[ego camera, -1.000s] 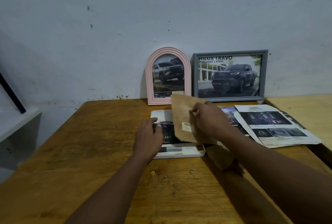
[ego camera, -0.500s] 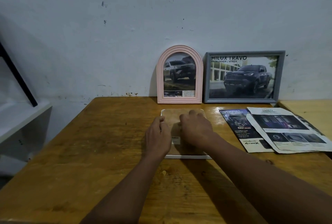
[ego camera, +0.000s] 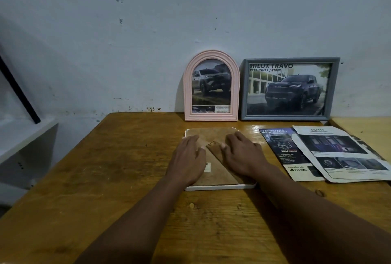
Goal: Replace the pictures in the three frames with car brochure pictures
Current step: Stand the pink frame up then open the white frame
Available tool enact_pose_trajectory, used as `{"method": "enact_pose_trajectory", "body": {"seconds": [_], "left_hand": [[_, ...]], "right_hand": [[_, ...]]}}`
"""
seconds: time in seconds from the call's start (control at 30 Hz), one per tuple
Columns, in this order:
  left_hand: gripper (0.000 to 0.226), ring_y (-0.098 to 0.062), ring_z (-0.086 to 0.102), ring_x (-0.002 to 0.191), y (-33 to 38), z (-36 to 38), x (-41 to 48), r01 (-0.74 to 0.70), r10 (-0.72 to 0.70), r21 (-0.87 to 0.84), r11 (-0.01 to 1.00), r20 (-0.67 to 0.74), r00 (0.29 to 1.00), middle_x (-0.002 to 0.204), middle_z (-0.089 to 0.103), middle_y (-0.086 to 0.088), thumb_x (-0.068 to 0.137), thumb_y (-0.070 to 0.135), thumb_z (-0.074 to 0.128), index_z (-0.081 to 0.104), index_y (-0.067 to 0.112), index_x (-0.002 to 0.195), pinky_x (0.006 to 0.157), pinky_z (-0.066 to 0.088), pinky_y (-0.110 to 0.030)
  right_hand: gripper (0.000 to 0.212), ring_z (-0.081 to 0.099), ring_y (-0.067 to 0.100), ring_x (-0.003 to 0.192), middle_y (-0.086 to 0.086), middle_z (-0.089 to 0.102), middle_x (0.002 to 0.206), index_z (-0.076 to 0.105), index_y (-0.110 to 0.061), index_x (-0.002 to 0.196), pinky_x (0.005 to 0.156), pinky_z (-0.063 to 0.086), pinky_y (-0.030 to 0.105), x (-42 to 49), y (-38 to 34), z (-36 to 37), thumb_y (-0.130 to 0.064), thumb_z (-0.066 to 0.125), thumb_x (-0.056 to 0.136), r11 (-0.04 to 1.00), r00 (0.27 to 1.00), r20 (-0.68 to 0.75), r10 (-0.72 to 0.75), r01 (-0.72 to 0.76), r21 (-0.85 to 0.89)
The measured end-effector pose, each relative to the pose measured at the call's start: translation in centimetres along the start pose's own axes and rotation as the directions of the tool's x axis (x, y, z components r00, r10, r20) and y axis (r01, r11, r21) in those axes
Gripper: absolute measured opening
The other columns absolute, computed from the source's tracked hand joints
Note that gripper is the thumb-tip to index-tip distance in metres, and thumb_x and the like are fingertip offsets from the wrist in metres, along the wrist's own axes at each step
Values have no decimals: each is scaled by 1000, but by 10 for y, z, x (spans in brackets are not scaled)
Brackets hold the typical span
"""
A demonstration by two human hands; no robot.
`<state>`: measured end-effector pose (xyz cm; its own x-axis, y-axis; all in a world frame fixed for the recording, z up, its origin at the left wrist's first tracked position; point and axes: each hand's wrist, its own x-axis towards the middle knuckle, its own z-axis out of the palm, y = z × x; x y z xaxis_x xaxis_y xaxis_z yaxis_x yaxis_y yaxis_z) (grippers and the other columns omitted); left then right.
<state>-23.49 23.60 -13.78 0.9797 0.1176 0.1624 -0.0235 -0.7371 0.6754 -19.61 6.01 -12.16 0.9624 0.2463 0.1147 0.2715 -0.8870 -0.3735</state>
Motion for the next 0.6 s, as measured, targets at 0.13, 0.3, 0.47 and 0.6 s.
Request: {"method": "enact_pose_trajectory", "body": {"seconds": [0.13, 0.3, 0.47, 0.6], "left_hand": [[49, -18, 40, 139, 0, -3, 1, -9, 8, -24, 1000, -31, 999, 154, 42, 1, 103, 40, 46, 43, 23, 149, 106, 32, -31], [46, -15, 47, 127, 0, -6, -1, -10, 6, -63, 998, -57, 998, 146, 47, 3, 103, 39, 49, 48, 22, 145, 93, 35, -27], [49, -16, 46, 129, -1, -5, 1, -39, 40, 10, 999, -32, 999, 147, 45, 1, 103, 42, 45, 47, 21, 147, 97, 37, -30], [53, -20, 39, 135, 2, -7, 8, -81, 87, 182, 980, -28, 996, 149, 44, -2, 104, 46, 40, 46, 18, 148, 107, 38, -38]], "right_hand": [[40, 49, 20, 120, 2, 54, 130, 50, -23, 127, 102, 39, 47, 4, 1, -1, -49, 37, 99, 997, 1000, -12, -23, 24, 70], [49, 43, 25, 133, 5, 47, 147, 41, -22, 143, 110, 34, 48, 12, 6, -4, -45, 43, 100, 982, 999, -40, 27, -19, 190], [40, 47, 23, 122, 3, 56, 133, 55, -23, 128, 100, 40, 42, 23, 12, -4, -47, 43, 98, 996, 997, -43, -69, 67, -61], [41, 53, 22, 109, 4, 60, 118, 59, -21, 122, 94, 45, 42, 30, 13, -12, -49, 43, 96, 986, 994, -45, -100, 93, -135]]}}
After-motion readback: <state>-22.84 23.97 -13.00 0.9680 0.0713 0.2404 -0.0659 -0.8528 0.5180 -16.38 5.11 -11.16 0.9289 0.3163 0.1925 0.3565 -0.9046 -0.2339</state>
